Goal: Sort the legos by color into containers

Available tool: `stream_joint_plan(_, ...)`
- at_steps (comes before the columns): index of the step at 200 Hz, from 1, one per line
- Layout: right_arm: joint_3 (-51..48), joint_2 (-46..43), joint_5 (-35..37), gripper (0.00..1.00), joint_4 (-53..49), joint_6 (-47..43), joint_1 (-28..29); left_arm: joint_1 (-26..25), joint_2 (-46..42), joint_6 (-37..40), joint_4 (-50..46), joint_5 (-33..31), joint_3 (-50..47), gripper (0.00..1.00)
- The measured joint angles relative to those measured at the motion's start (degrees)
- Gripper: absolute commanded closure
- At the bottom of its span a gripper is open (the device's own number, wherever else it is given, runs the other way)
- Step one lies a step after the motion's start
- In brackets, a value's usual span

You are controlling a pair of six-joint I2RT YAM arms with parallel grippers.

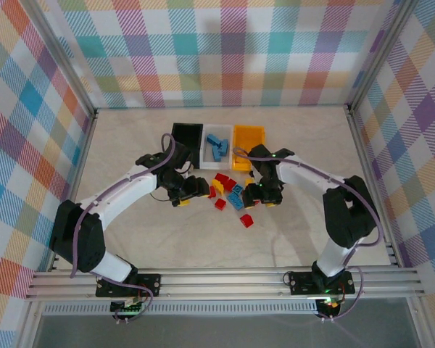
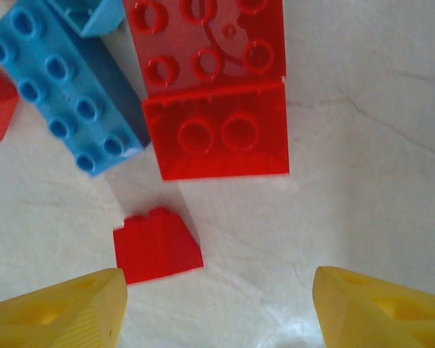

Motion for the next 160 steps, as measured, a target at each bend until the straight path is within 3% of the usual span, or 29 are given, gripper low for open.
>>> stream_joint_plan(71,2.99,7.82,1.09,0.32,3.39,-0.66,0.0,0.0,-1.01,-0.24,-0.28,-0.04,-0.7,0.28)
stream_joint_plan(160,6.29,12.04,4.17,0.43,3.91,-1.77,-0.11,0.0,-1.14,-0.42,-1.29,-0.26,-0.7,0.28)
